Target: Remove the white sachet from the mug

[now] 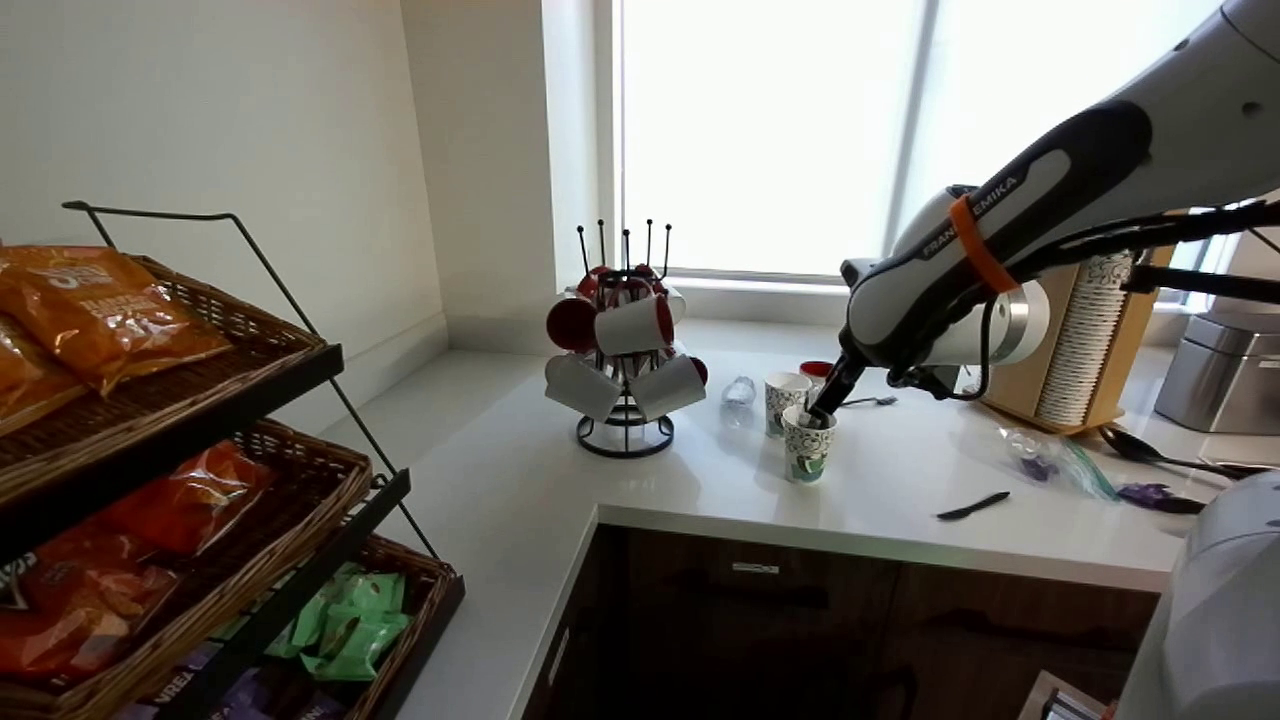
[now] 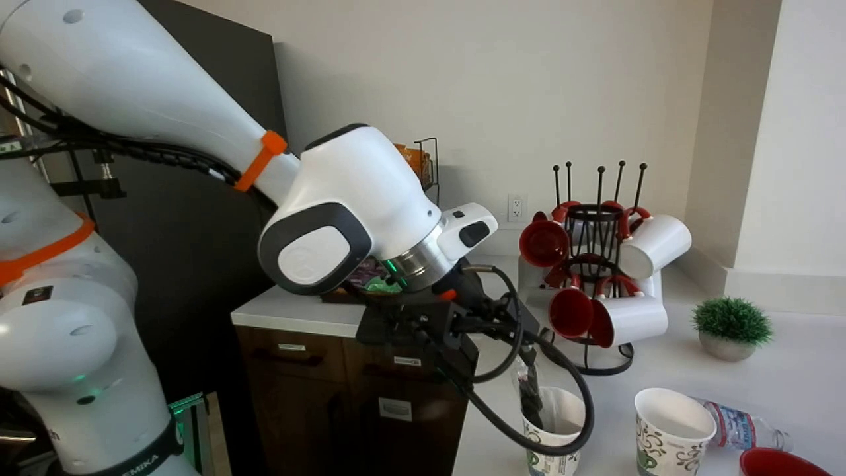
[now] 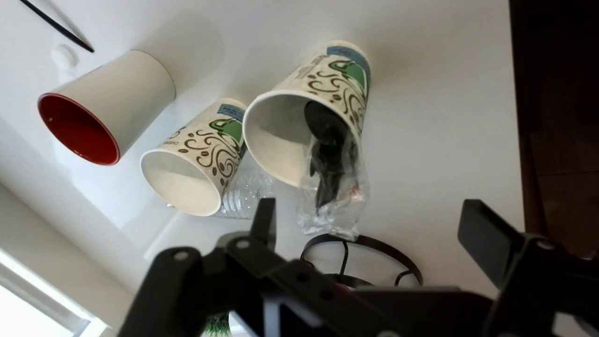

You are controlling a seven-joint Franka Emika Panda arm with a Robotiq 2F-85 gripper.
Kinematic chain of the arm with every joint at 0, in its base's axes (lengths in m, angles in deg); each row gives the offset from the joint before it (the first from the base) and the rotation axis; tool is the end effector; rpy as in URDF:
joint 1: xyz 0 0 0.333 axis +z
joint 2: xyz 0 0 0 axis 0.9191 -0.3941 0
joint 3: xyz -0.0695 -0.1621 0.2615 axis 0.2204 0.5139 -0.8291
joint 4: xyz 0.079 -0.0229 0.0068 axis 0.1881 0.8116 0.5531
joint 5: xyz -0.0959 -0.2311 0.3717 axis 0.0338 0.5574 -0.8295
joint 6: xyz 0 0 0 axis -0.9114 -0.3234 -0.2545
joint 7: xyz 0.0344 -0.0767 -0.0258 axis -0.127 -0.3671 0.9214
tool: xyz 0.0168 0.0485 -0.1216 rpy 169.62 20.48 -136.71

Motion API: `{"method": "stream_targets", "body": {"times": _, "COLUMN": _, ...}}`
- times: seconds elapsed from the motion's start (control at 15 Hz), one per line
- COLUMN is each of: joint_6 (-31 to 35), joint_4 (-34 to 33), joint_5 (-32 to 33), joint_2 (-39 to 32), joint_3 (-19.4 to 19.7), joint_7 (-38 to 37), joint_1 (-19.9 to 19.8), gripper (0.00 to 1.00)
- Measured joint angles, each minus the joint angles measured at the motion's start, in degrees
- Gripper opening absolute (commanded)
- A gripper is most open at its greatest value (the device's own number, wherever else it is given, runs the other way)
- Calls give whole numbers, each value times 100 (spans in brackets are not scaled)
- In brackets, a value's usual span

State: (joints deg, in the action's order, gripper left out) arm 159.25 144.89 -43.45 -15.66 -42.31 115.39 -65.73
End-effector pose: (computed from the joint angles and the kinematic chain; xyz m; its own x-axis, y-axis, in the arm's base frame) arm 0.3992 -0.2720 0.3007 0.8306 0.3806 0.4065 0.2423 -0.9043 0.3515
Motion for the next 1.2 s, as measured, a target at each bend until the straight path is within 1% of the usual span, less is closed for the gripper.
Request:
{"method": "stream_targets", "body": {"times": 0.13, "joint_6": 61, "joint_4": -12, "joint_5": 0, "joint_2": -32, "joint_3": 207, "joint_7": 0, "joint_1": 151, "gripper": 99}}
{"method": "stream_targets", "body": {"times": 0.2, "joint_6": 88, "joint_4": -22, "joint_5": 2, "joint_2": -55, "joint_3": 292, "joint_7": 0, "joint_1": 205, "gripper": 95}}
{"method": "stream_targets", "body": {"times": 0.4, "joint_6": 182, "joint_4": -62, "joint_5": 7, "joint_2": -145, "joint_3": 516, "joint_7": 0, "joint_1": 352, "gripper": 87}}
{"method": "stream_targets", "body": {"times": 0.47, "joint_6": 207, "joint_4": -74, "joint_5": 7, "joint_2": -164, "joint_3": 605, "joint_7": 0, "joint_1": 427, "gripper": 82}}
{"method": "stream_targets", "body": {"times": 0.6, "joint_6": 341, "joint_4": -77, "joint_5": 7, "joint_2": -197, "joint_3": 812, "joint_7": 3, "joint_1": 613, "gripper": 80}}
{"method": "stream_targets", "body": {"times": 0.67, "joint_6": 433, "joint_4": -77, "joint_5": 7, "joint_2": -205, "joint_3": 941, "joint_7": 8, "joint_1": 734, "gripper": 75}}
{"method": "stream_targets", "body": {"times": 0.73, "joint_6": 531, "joint_4": -77, "joint_5": 7, "joint_2": -204, "joint_3": 1083, "joint_7": 9, "joint_1": 872, "gripper": 78}}
{"method": "stream_targets", "body": {"times": 0.8, "joint_6": 636, "joint_4": -76, "joint_5": 7, "joint_2": -203, "joint_3": 1234, "joint_7": 23, "joint_1": 1020, "gripper": 74}}
{"method": "stream_targets", "body": {"times": 0.87, "joint_6": 746, "joint_4": -74, "joint_5": 7, "joint_2": -200, "joint_3": 1398, "joint_7": 63, "joint_1": 1180, "gripper": 76}}
{"method": "stream_targets", "body": {"times": 0.93, "joint_6": 852, "joint_4": -73, "joint_5": 7, "joint_2": -199, "joint_3": 1560, "joint_7": 106, "joint_1": 1336, "gripper": 74}}
{"method": "stream_targets", "body": {"times": 1.13, "joint_6": 1047, "joint_4": -71, "joint_5": 13, "joint_2": -195, "joint_3": 2061, "joint_7": 230, "joint_1": 1798, "gripper": 75}}
{"method": "stream_targets", "body": {"times": 1.2, "joint_6": 1056, "joint_4": -71, "joint_5": 17, "joint_2": -194, "joint_3": 2225, "joint_7": 264, "joint_1": 1943, "gripper": 67}}
